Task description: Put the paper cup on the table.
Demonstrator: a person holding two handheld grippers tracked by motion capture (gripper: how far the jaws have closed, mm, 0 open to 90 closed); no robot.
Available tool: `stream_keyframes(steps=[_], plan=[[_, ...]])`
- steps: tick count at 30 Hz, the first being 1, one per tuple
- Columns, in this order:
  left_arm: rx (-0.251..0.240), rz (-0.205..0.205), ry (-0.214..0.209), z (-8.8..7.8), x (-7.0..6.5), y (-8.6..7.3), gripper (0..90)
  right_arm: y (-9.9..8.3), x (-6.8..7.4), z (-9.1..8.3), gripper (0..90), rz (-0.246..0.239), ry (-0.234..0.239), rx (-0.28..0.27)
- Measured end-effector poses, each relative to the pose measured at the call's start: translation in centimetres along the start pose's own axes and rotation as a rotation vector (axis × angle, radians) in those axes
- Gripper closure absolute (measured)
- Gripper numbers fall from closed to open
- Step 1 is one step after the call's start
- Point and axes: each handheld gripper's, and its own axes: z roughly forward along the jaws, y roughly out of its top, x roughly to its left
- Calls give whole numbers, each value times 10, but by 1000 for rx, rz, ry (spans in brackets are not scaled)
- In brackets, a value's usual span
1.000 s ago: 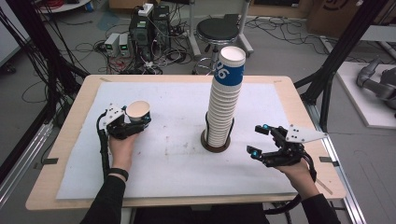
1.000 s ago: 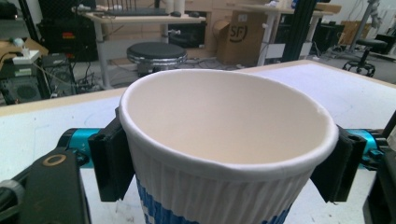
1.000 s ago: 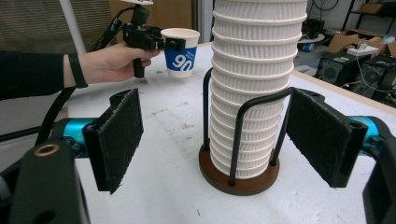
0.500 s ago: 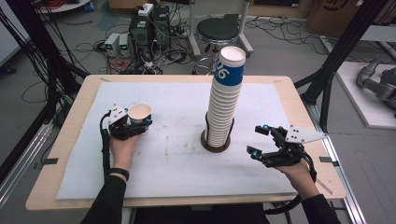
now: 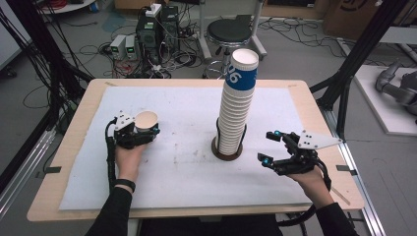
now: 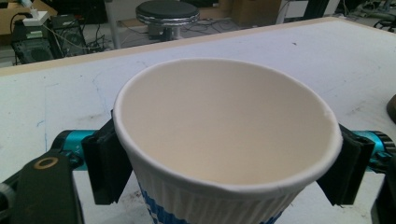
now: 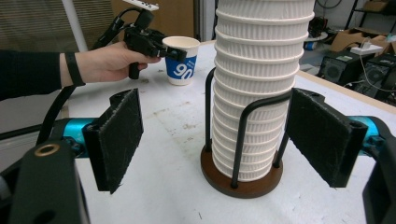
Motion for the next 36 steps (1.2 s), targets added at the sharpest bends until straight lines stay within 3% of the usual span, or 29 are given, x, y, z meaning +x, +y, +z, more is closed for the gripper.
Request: stream_keyframes(steps=[12,22,31,36], plan=[[23,-7,0,-2,0,-4,168,2,0,6,197,-9,11,2],[45,-30,26,-4,-3,-2,71,2,0,8,197,-14,18,4],[83,-54,73,-17,-7,-3,71,2,-1,10,197,-15,27,3],[105,-80,68,-29,-10,-4,70,2,-2,11,197,-7,34,6]])
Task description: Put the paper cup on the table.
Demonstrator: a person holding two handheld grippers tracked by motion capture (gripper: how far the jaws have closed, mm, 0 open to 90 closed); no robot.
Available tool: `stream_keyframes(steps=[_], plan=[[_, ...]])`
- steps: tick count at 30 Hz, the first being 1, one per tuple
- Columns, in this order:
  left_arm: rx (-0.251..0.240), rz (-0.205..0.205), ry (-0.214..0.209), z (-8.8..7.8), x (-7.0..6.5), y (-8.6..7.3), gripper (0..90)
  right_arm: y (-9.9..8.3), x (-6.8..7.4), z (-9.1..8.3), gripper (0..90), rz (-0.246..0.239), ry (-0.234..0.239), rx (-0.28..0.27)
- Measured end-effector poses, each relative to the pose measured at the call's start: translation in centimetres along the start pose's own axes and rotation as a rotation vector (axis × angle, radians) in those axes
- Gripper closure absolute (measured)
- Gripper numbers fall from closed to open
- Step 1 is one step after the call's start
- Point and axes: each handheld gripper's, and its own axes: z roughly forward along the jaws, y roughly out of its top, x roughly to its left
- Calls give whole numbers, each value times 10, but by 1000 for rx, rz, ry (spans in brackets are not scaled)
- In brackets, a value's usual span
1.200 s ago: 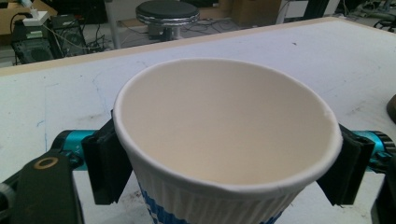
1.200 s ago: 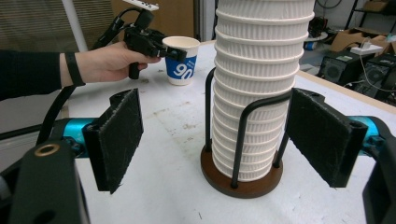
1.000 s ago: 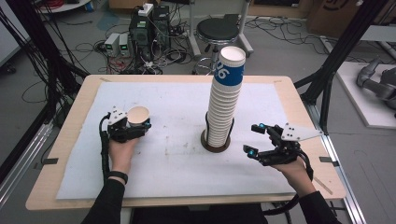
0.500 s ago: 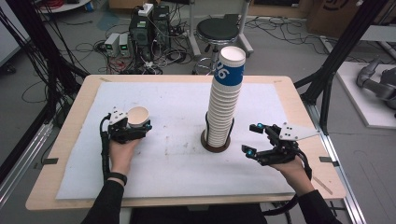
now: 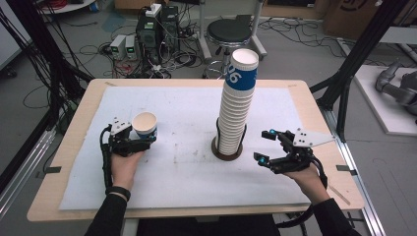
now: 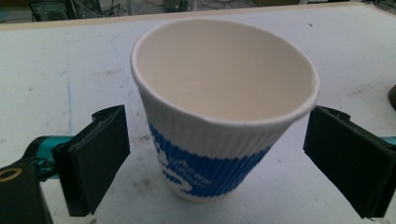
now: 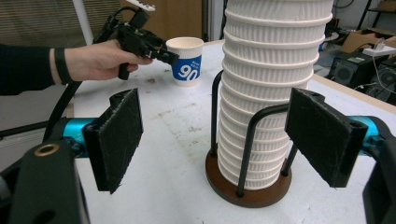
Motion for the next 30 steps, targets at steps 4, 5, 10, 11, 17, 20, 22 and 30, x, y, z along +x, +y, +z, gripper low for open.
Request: stream_keyframes(steps=[4,5,10,11,17,20,22,30], plan=[[4,-21,9,-10,0,-2,71,0,-1,0,197,-1,4,-2],[3,-22,7,-12,0,-2,71,0,-1,0,197,-1,6,-1],[-19,-25,-11,-28,-1,-4,71,0,-2,0,197,3,5,-5],[-26,-24,-17,-32,-1,-5,71,0,-2,0,197,4,5,-3],[-60,45,-73,-51,-16,0,71,-1,0,-1,197,-3,3,1],[-83,97,-117,-57,-27,4,71,-1,0,-2,197,-2,3,4],[-109,141,-147,-59,-37,7,71,-2,0,-1,197,1,1,4],[-188,271,-323,-56,-79,11,71,-2,-1,0,197,2,-6,5]])
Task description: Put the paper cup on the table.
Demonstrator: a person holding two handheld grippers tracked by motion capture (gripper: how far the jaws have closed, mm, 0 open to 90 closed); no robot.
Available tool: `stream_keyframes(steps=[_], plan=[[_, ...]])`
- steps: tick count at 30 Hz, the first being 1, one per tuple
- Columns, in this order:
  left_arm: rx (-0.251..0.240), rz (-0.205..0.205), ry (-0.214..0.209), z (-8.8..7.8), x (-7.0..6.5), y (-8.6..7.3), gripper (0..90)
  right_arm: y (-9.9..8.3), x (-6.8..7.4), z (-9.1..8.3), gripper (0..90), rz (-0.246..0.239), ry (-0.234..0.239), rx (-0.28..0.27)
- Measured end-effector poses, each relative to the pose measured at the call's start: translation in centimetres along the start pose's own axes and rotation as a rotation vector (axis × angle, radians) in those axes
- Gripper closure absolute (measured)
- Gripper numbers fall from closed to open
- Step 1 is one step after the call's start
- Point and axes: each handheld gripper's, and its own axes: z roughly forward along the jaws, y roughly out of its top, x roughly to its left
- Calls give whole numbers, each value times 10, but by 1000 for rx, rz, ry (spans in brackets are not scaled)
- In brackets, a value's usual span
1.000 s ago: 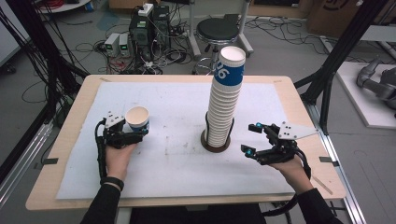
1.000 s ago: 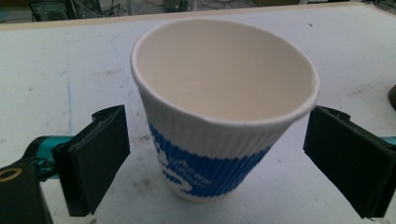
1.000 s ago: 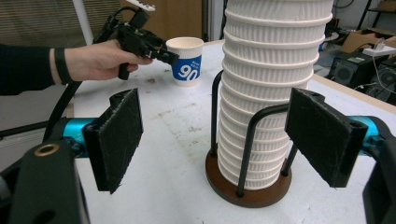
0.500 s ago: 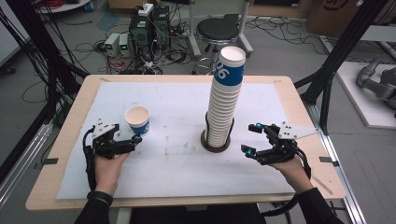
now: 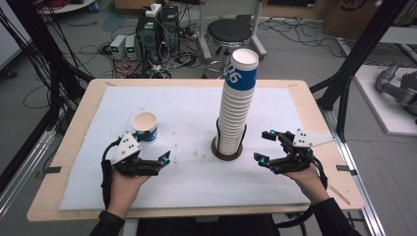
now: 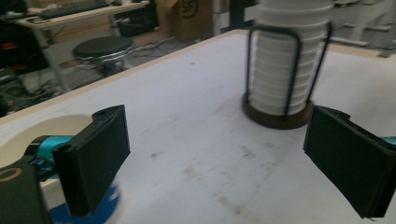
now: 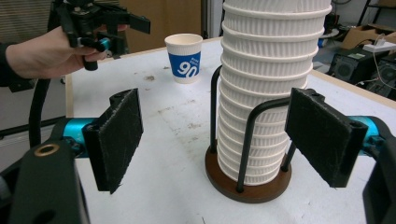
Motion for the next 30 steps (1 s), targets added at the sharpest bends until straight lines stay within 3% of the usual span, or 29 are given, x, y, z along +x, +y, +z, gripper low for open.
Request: stream_keyframes(steps=[5,14,23,27,30], plan=[[-8,22,-69,5,-15,4,71,0,0,-1,197,4,-10,-5],[14,-17,-124,7,-19,1,71,1,1,4,197,0,-8,5],[16,-56,-113,5,-14,0,71,1,0,4,197,8,-5,8],[-8,-47,-92,3,-13,1,71,1,1,2,197,6,-9,2],[0,-54,-101,4,-12,0,71,1,1,1,197,14,-10,5]])
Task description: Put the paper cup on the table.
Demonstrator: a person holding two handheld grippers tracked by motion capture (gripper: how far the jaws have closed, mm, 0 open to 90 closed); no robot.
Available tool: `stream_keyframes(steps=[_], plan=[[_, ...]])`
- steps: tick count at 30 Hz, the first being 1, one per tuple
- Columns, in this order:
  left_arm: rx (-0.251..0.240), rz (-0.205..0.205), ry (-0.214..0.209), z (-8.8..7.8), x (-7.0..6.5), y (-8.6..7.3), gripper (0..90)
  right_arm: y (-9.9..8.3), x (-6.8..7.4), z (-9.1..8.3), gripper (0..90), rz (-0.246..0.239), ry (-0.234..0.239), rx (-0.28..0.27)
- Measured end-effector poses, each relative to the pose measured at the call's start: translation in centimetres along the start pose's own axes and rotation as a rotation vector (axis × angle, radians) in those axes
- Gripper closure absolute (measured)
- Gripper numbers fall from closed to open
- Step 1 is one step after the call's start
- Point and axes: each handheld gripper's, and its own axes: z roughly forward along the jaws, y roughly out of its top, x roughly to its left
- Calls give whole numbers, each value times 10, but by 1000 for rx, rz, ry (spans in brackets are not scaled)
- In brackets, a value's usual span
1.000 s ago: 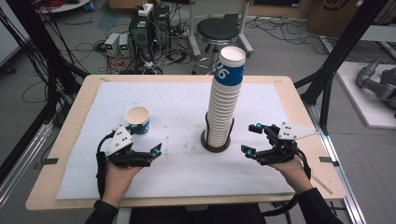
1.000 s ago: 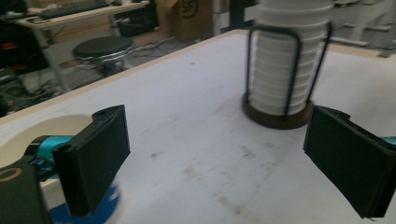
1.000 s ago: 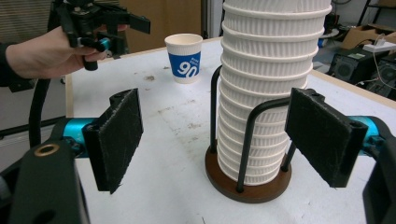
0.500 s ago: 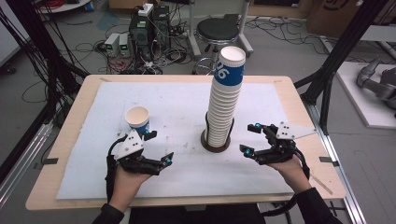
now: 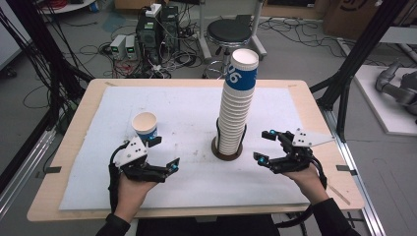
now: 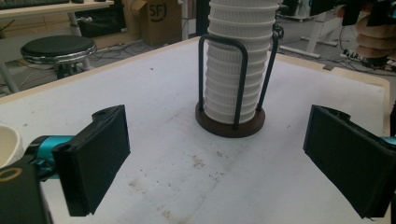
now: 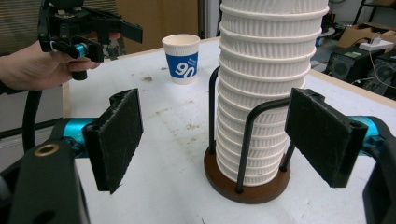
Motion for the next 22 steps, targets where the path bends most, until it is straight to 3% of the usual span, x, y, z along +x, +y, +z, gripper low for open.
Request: stream_keyframes(steps=[18,22], plan=[[40,-15,-7,5,2,-3,72,-1,-2,0,197,-1,-8,0],[36,1,-10,4,1,-3,91,-1,-3,0,197,2,-7,-1]])
